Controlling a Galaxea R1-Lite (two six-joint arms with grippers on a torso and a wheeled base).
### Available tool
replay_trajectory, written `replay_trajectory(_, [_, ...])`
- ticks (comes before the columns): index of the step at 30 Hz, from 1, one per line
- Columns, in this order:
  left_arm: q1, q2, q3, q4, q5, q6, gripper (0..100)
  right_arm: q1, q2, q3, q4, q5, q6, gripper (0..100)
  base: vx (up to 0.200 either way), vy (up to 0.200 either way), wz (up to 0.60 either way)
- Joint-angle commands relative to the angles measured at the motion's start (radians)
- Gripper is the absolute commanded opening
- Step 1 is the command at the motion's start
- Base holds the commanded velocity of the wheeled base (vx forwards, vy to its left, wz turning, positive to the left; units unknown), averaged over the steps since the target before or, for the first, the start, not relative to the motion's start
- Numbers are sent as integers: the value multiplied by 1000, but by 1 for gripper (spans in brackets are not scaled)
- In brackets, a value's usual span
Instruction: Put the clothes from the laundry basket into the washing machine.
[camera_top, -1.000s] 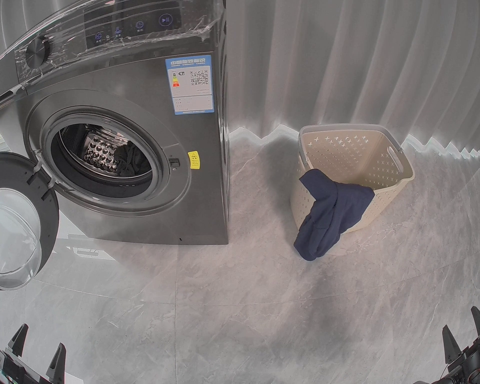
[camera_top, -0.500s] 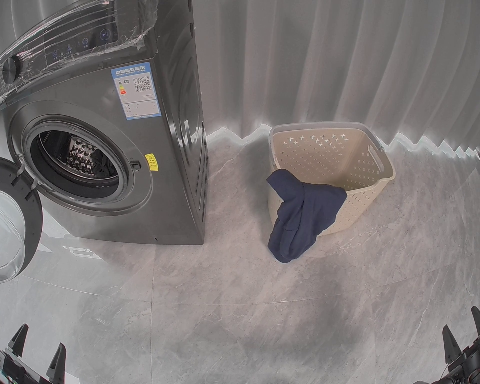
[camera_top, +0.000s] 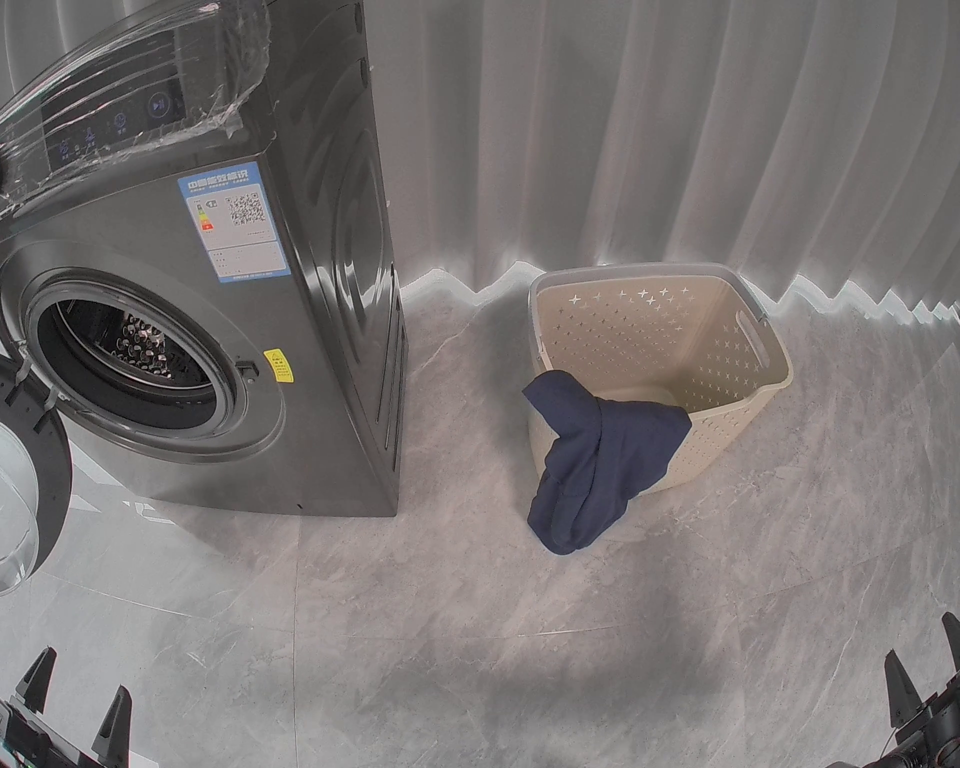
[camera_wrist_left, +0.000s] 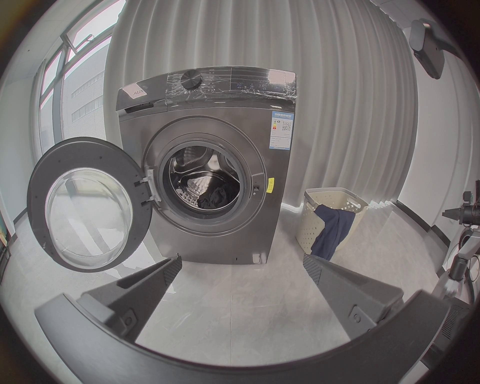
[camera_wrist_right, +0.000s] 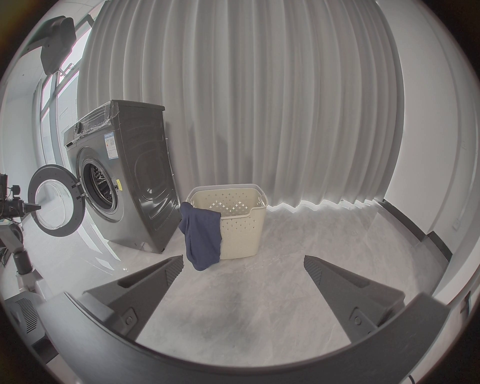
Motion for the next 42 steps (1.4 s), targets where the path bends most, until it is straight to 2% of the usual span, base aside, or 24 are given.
replay_trajectory(1, [0, -15, 15, 0, 0, 1, 100, 0, -12, 18, 0, 0, 0, 100, 200, 0, 0])
replay_trajectory(4, [0, -15, 16, 0, 0, -1, 100, 0, -12, 18, 0, 0, 0, 100, 200, 0, 0])
replay_trajectory(10, [0, -15, 16, 0, 0, -6, 100, 0, -10, 18, 0, 0, 0, 100, 0, 0, 0])
replay_trajectory(28, [0, -15, 16, 0, 2, -4, 100, 0, -10, 18, 0, 0, 0, 100, 0, -200, 0])
replay_trajectory(40, [0, -15, 16, 0, 2, -4, 100, 0, -10, 18, 1, 0, -2, 100, 0, 0, 0])
replay_trajectory(42, [0, -15, 16, 0, 2, -4, 100, 0, -10, 18, 0, 0, -2, 100, 200, 0, 0])
